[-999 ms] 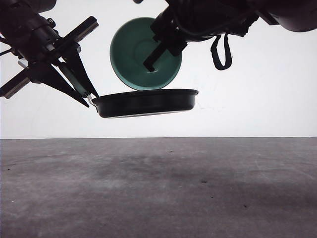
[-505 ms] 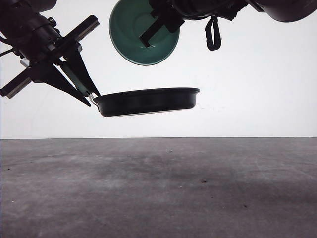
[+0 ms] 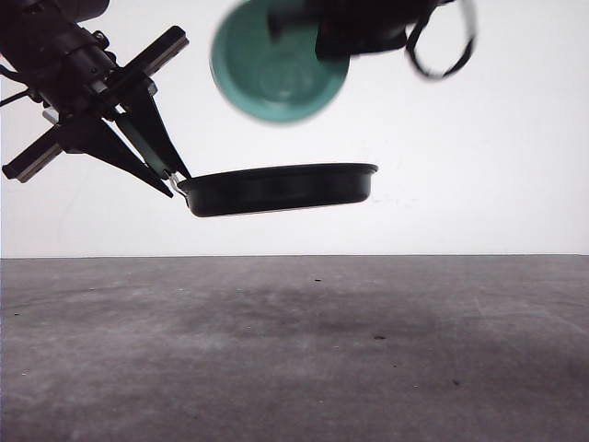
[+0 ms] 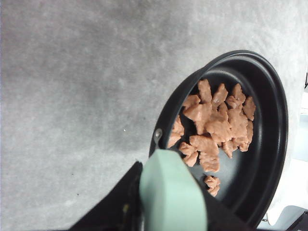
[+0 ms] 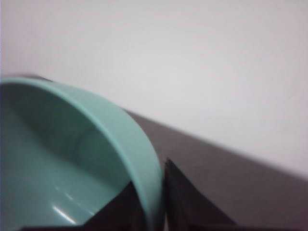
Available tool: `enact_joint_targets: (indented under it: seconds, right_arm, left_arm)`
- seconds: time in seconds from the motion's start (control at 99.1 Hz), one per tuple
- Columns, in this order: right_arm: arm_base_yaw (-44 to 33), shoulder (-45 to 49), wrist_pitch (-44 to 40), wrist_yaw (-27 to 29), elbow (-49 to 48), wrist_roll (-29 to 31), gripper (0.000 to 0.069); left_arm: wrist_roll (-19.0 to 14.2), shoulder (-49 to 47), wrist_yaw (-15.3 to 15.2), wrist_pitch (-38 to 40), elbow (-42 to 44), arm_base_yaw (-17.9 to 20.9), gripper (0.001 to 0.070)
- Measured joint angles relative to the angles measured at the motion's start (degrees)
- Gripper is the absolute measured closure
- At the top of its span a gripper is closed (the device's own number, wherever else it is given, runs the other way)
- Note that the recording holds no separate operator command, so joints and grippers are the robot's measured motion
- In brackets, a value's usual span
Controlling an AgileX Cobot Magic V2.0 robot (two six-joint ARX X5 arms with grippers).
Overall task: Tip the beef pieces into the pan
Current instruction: 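Move the empty bowl back down to the table with the right gripper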
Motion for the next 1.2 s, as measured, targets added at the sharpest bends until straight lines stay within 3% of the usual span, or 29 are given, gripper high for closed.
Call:
enact_joint_targets:
  seconds: [0.101,0.242,0.404,0.505,0.646,0.797,1.13,1.201]
  right_arm:
    - [-2.2,-7.3,-9.2,-5.4,0.1,10.0,0.0668]
    - [-8.9,-16.6,-27.4,-4.5,0.9,20.1,0.0668]
    - [-22.5,-18.8,-52.1,-4.7,1.0,24.7,0.0668]
    - [-32.5,-16.0,-62.1,-9.1,0.9,25.0,0.0668]
    - [-44.1,-11.1,-61.4,-14.4,0.9,25.0,0.0668]
    - [-50.9,-3.0,-60.9,-20.5,0.9,25.0,0.0668]
    - [-52.0,8.1,-60.6,-23.4,0.9,21.9,0.0667]
    - [-52.1,8.5,-60.5,-22.8,0.9,21.2,0.0634]
  left_arm:
    - [0.9,0.0,0.0,0.5,0.0,0.0,0.0656]
    - [2.0,0.0,-0.5,1.7,0.0,0.0,0.0656]
    - [4.1,0.0,-1.6,2.3,0.0,0.0,0.0656]
    - [5.6,0.0,-1.9,2.3,0.0,0.0,0.0656]
    - [6.4,0.0,-1.9,2.5,0.0,0.0,0.0656]
    - [6.8,0.0,-1.7,3.4,0.0,0.0,0.0656]
    - [6.9,0.0,-1.4,3.0,0.0,0.0,0.0656]
    - [6.9,0.0,-1.3,3.0,0.0,0.0,0.0656]
